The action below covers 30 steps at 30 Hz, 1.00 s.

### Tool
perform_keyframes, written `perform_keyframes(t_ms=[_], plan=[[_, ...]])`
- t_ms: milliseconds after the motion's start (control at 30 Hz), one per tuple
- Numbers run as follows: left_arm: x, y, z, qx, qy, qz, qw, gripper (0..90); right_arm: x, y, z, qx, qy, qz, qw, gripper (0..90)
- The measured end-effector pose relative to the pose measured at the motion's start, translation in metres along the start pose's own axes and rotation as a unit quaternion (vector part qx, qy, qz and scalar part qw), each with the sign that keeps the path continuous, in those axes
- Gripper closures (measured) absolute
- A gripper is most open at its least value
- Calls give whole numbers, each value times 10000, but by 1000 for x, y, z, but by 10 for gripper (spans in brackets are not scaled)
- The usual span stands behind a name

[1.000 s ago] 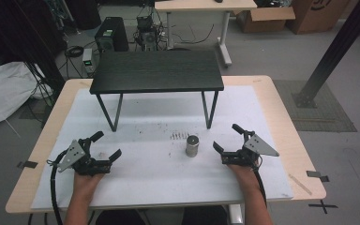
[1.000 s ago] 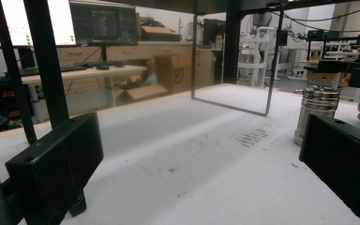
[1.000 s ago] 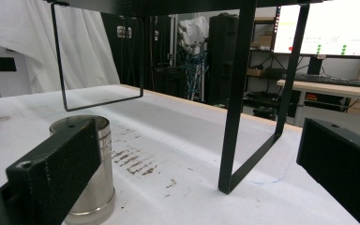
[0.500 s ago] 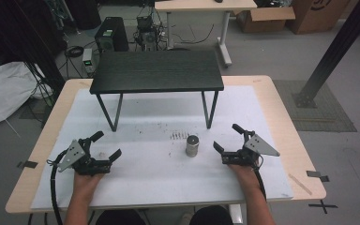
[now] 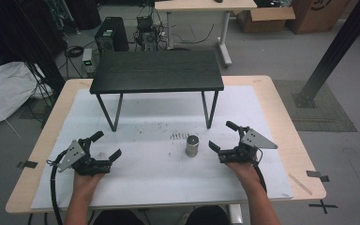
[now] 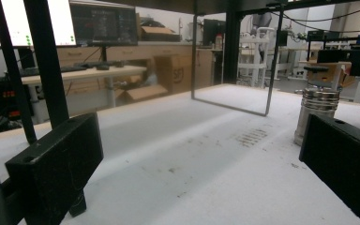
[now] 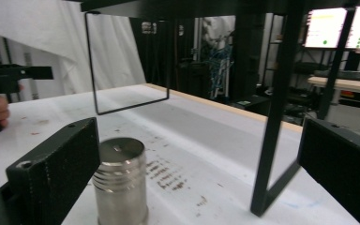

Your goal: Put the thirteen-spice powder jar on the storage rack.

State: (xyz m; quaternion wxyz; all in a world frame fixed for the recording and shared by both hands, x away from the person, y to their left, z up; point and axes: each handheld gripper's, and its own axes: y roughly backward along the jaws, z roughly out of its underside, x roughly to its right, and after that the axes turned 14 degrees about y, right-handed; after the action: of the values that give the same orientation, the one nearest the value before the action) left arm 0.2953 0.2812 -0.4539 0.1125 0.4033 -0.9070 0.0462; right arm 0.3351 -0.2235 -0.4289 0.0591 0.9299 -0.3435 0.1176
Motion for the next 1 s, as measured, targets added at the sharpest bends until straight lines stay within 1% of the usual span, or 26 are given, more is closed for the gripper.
perform_keyframes(t_ms=[167,200,267,300,333,400,467,533,600,667,733,767,800,867,900,933,967,1000], plan=[[0,0,0,-3,-3,-1,10000,2,0,-6,-12,-123,43,-227,9997,0],[0,0,0,1,3,3,10000,2,0,-10,-14,-195,32,-344,9992,0],[0,0,0,-1,0,1,10000,2,-1,-13,-16,-294,54,-487,9984,0],[0,0,0,-1,0,1,10000,2,-1,-13,-16,-294,54,-487,9984,0],[0,0,0,1,3,-1,10000,2,-1,-15,-16,-334,56,-540,9980,0],[0,0,0,1,3,1,10000,3,-2,-20,-16,-482,5,-721,9962,0],[0,0,0,-1,-2,-1,10000,3,-2,-21,-16,-517,-1,-760,9958,0],[0,0,0,-2,4,1,10000,3,-3,-26,-17,-612,-55,-890,9941,0],[0,0,0,0,-7,-6,10000,2,-3,-28,-18,-673,-61,-962,9931,0],[0,0,0,-3,2,1,10000,3,-3,-30,-19,-715,-54,-986,9925,0],[0,0,0,-2,1,-4,10000,2,-5,-34,-21,-839,-51,-1092,9905,0],[0,0,0,-3,-2,-2,10000,2,-5,-34,-21,-839,-51,-1092,9905,0],[0,0,0,-2,0,-2,10000,2,-6,-37,-21,-915,-49,-1160,9890,0],[0,0,0,-2,-1,0,10000,3,-7,-39,-20,-979,-89,-1236,9874,0],[0,0,0,-2,-1,0,10000,3,-7,-39,-20,-979,-89,-1236,9874,0],[0,0,0,-1,2,-2,10000,3,-8,-40,-19,-1019,-107,-1271,9866,0],[0,0,0,-1,-1,-3,10000,2,-9,-43,-18,-1098,-154,-1368,9844,0],[0,0,0,-1,-1,-3,10000,2,-10,-44,-17,-1130,-157,-1408,9834,0]])
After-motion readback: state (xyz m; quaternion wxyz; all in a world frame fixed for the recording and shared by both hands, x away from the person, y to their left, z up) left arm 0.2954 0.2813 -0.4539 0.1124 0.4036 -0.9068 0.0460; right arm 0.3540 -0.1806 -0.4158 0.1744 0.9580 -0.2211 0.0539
